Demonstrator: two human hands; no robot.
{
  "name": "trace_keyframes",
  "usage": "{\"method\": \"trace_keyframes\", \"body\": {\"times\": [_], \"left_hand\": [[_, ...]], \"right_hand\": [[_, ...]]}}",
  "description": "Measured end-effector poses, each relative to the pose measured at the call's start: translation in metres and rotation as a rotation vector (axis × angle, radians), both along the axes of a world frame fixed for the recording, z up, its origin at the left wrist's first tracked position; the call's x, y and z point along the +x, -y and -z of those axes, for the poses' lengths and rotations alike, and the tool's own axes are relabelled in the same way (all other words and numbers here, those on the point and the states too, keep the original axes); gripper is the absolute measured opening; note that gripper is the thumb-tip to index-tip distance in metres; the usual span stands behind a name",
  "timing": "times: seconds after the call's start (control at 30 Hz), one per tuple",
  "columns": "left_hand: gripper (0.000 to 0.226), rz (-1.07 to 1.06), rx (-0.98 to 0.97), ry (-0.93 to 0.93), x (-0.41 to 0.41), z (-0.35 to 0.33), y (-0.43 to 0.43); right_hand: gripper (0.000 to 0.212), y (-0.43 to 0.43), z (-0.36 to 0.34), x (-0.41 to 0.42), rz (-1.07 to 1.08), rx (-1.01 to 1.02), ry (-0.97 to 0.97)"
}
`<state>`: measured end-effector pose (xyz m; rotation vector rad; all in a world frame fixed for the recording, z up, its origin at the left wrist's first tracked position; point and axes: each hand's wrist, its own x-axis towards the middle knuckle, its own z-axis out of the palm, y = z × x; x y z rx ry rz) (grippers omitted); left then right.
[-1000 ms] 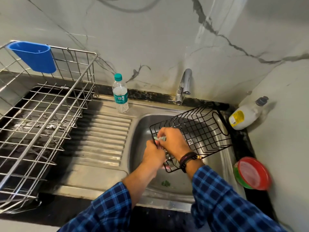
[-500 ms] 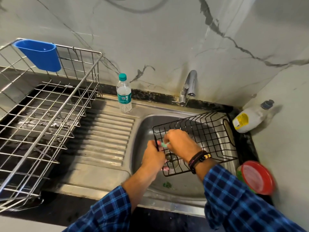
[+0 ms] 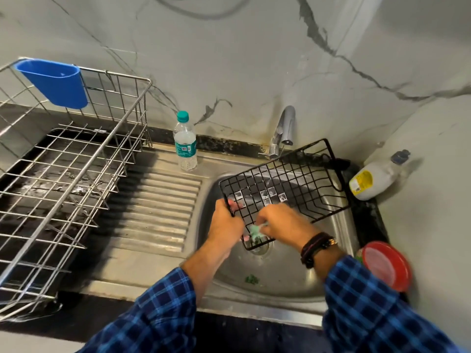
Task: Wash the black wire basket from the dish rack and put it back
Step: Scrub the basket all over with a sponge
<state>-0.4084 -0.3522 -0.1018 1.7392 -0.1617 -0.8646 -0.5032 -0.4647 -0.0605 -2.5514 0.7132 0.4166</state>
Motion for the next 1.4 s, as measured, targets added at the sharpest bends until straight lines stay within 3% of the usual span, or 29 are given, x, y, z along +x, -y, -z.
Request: {"method": "trace_keyframes", "body": {"times": [0.1,0.2,0.3,0.37,0.43,0.53,0.6,0.7,0.8,0.9,1.03,1.23,1.4], "left_hand": [[0.046,0.019,-0.058,-0.023,0.002,0.002,-0.003],[0.043,0.062,-0.034,0.146,0.008,0.008,-0.006],[0.046,0.086,0.003,0.27,0.013,0.011,-0.004],[0.042,0.084,0.022,0.324,0.011,0.009,0.0],[0.037,0.093,0.026,0.373,0.009,0.008,0.005],[0.039,0.086,-0.008,0.385,0.01,0.013,0.007],[0.044,0.064,-0.026,0.348,0.011,0.02,0.005],[0.064,0.019,-0.052,0.275,0.007,0.021,-0.002],[0.082,0.056,-0.073,0.341,0.01,0.025,-0.006],[0.066,0.097,-0.076,0.48,0.014,0.02,-0.003],[0.029,0.065,-0.053,0.654,0.019,0.005,0.001],[0.028,0.07,-0.017,0.639,0.019,-0.005,-0.003],[0.033,0.076,0.094,0.66,0.025,-0.003,-0.004]], "right_hand": [[0.019,0.039,-0.009,-0.014,0.135,-0.193,-0.096],[0.024,0.061,-0.014,-0.019,0.209,-0.459,-0.256],[0.023,0.046,-0.004,-0.007,0.296,-0.358,-0.312],[0.013,0.016,0.009,0.009,0.316,-0.23,-0.19],[0.019,-0.021,0.015,0.024,0.283,-0.092,-0.044],[0.025,-0.032,0.032,0.027,0.064,-0.239,0.087],[0.015,-0.014,0.036,0.018,0.14,-0.171,0.042],[0.013,0.024,0.022,-0.005,0.248,-0.286,-0.009],[0.018,0.048,0.015,-0.022,0.355,-0.432,-0.081],[0.022,0.045,0.019,-0.016,0.39,-0.487,-0.162],[0.024,0.042,0.026,-0.009,0.485,-0.506,-0.095],[0.036,0.05,0.029,-0.016,0.496,-0.515,-0.006],[0.017,0.043,0.032,-0.014,0.411,-0.449,-0.114]]}}
